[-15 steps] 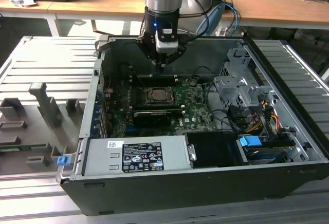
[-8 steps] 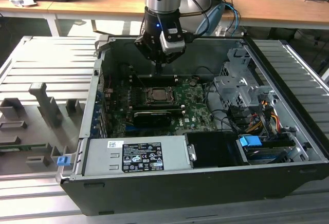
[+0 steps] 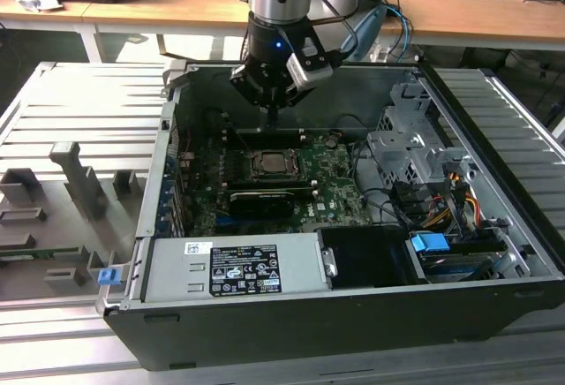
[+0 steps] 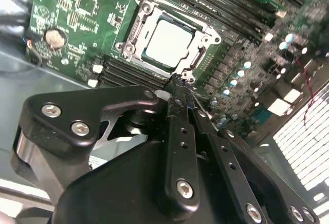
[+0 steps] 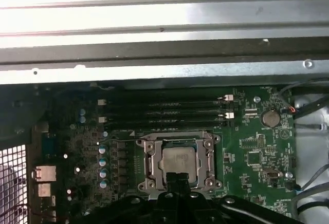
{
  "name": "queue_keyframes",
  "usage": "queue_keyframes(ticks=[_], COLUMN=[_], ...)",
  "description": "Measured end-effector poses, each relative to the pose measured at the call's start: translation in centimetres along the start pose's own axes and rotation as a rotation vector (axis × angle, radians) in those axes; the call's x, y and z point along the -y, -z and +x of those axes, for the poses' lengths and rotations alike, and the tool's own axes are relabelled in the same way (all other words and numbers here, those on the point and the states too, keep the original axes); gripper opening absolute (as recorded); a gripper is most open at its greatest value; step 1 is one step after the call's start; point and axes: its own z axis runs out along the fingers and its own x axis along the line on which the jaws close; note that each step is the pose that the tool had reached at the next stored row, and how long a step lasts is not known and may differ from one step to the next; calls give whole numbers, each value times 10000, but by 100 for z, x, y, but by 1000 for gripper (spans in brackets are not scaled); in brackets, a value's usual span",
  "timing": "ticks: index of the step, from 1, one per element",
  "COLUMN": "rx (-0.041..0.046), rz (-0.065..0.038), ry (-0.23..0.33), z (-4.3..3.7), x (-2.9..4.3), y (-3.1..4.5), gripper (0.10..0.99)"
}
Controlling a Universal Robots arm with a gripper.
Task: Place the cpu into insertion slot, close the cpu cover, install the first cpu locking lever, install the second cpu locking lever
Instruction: 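Install the first cpu locking lever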
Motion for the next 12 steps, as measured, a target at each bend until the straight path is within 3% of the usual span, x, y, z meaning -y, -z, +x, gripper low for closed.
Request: queue_keyframes(ticks=[2,4,6,9,11,12], rx=[-13,-9,-1,11,13,33], rz=[-2,-3,-4,-1,-3,-27], ry=[406,428,411,-4,-3,-6], z=[4,54,120,148,234,380], x=[0,1,2,4,8,10], y=[-3,-6,-19,-96,-143,-174], gripper=[106,106,106,106,106,106])
